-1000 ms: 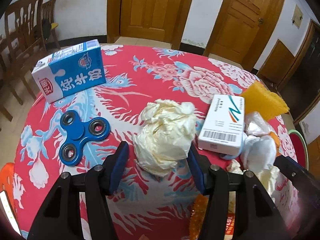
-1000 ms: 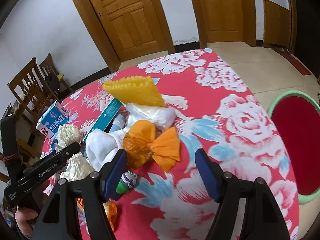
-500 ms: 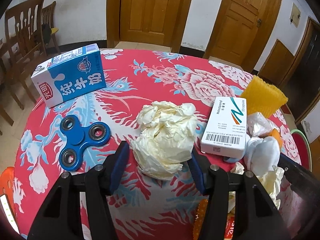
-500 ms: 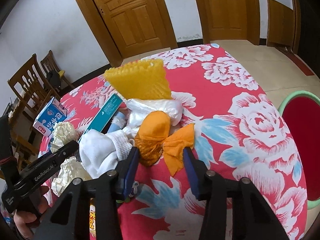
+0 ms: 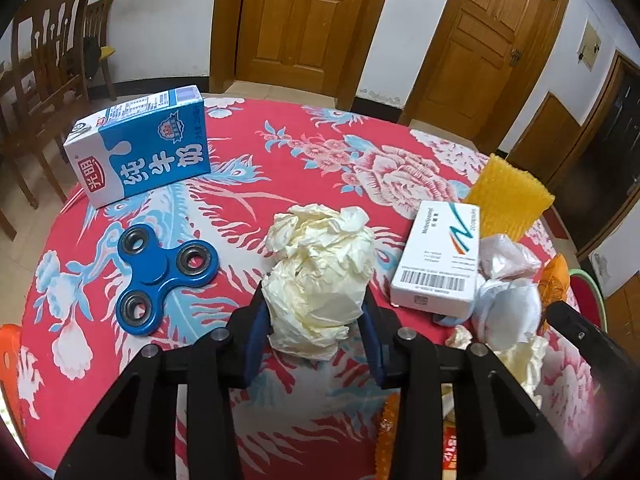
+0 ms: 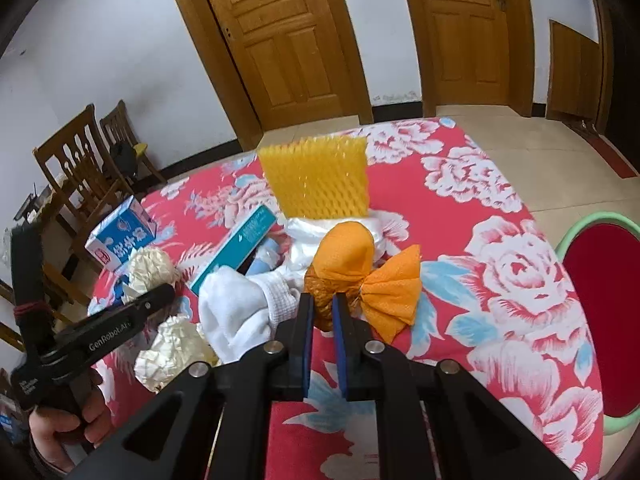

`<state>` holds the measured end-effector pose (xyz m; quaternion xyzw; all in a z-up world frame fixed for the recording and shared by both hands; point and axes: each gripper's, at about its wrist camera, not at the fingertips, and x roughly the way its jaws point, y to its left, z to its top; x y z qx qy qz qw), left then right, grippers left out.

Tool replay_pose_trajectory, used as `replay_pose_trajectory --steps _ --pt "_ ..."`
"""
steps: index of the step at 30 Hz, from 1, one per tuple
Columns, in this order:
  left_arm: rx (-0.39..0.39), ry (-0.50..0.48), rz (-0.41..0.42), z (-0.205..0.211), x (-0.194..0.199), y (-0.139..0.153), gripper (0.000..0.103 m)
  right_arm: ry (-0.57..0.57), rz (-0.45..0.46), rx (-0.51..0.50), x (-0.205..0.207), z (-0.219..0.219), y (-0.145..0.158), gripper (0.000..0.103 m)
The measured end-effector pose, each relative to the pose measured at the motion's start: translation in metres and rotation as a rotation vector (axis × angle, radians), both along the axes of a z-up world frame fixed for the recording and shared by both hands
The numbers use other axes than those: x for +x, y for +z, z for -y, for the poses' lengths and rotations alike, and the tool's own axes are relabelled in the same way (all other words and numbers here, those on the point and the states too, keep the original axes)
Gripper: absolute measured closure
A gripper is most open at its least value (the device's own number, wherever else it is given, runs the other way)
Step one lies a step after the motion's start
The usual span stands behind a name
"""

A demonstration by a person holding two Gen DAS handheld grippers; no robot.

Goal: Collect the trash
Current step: 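Carry the crumpled paper and orange mesh bow over the bucket with both tools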

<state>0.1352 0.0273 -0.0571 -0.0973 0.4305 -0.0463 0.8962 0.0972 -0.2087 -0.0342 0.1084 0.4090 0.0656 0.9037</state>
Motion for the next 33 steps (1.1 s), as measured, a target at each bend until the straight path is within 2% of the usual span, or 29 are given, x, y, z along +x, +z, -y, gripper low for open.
replay_pose_trajectory --steps 10,20,33 --pt "-0.015 -0.039 0.072 0.009 -0.019 0.032 0.062 -0.007 0.026 0.020 -0.016 0.009 0.019 0.092" --pt "-0.023 -0.100 0.097 0.035 -0.037 0.056 0.062 -0.062 0.058 0.026 -0.043 0.032 0.034 0.092" --pt "-0.024 -0.254 0.111 0.104 -0.051 0.073 0.062 -0.230 0.110 0.015 -0.083 0.105 0.048 0.092"
